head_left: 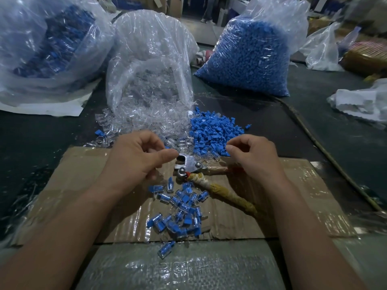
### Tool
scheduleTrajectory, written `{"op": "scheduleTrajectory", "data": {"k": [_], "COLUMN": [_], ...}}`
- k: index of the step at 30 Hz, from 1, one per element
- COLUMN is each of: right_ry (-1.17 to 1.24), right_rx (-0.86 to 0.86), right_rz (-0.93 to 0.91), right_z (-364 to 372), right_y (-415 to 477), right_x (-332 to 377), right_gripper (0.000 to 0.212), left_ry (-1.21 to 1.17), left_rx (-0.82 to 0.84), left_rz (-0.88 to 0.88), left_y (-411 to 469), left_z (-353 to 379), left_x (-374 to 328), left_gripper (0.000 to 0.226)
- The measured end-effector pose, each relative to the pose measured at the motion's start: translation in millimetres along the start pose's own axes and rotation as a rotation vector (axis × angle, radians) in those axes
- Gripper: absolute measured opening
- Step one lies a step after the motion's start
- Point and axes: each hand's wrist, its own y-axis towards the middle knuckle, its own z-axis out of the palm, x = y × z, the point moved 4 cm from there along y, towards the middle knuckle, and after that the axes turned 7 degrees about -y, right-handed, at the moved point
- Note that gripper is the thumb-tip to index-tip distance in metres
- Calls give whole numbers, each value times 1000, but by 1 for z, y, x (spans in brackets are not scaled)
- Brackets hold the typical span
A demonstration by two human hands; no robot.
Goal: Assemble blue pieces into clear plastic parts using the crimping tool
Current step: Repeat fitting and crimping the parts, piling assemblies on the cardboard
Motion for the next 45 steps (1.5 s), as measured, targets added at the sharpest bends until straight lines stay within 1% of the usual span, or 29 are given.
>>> {"op": "scheduleTrajectory", "data": {"k": [2, 7, 10, 11, 14, 19, 22, 24, 27, 30, 33, 36, 39, 40, 42, 45], "right_ry": [-17, -80, -140, -158, -170, -61, 104, 253, 419, 432, 430, 373, 308, 285, 268, 336], "right_rx": [16, 5, 3, -7, -41, -96, -120, -124, -74, -38, -57, -92, -133, -134, -104, -23], "right_rz": [-26, -70, -89, -92, -85, -44, -26, -47, -145, -253, -305, -310, -311, -312, -304, -290], "right_z": [5, 13, 19, 19, 18, 6, -1, -5, -2, 6, 13, 15, 17, 18, 21, 23], "right_y": [0, 3, 5, 6, 6, 2, -5, -12, -25, -35, -38, -38, -39, -40, -40, -39], "right_x": [4, 9, 12, 12, 10, 6, 12, 23, 47, 68, 76, 75, 75, 75, 76, 75], "right_gripper": [3, 21, 19, 16, 12, 6, 20, 22, 21, 23, 20, 11, 8, 8, 8, 15], "left_ry": [-38, -130, -144, -162, -226, -196, -166, -162, -164, -151, -151, -153, -80, -52, -9, -11], "left_rx": [12, -6, 23, 39, 79, 80, 93, 77, 43, 34, 53, 60, 66, 67, 67, 60], "left_rz": [-32, -60, -76, -88, -132, -136, -122, -97, -65, -35, -27, 9, 80, 98, 117, 107], "left_y": [1, 2, 0, -1, -3, -5, -7, -8, -8, -8, -8, -11, -15, -16, -18, -17], "left_z": [0, -2, 2, 3, 8, 10, 9, 9, 9, 12, 17, 19, 22, 23, 23, 23], "left_x": [5, 11, 7, 6, 2, -3, -5, -7, -8, -8, -7, -10, -15, -16, -17, -17], "left_gripper": [31, 34, 33, 30, 7, 5, 11, 14, 17, 19, 20, 17, 12, 13, 18, 18]}}
